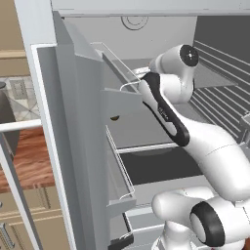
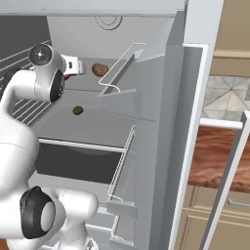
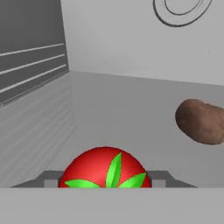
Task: Place the tomato in the correct fridge rack based on whether it is a fruit or vegetable. Finally, close the fridge door.
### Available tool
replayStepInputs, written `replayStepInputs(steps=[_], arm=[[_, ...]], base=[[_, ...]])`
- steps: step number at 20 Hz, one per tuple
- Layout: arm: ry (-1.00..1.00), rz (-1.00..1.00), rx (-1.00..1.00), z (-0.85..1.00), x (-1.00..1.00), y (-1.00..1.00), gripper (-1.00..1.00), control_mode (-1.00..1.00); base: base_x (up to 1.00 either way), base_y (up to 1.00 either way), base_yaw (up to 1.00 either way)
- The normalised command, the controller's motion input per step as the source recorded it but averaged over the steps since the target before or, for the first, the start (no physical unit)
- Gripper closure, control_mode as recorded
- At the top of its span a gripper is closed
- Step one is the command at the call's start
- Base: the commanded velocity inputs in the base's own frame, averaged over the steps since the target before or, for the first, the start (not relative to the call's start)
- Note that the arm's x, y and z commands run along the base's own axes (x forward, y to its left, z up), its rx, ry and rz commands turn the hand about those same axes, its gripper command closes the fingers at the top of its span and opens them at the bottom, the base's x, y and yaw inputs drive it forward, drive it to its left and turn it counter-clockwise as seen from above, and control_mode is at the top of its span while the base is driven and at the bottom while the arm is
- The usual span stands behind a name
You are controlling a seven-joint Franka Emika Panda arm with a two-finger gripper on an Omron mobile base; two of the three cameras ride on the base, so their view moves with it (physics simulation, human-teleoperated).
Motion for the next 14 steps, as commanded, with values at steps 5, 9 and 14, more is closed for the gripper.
replayStepInputs(steps=[5,9,14], arm=[[0.07,0.00,-0.04,-0.14,0.49,0.11,1.00,-1.00],[0.04,0.00,-0.01,-0.20,0.06,0.02,1.00,-1.00],[0.01,0.00,0.00,-0.30,0.30,0.00,1.00,-1.00]], base=[[0.00,0.00,0.00],[0.00,0.00,0.00],[0.00,0.00,0.00]])
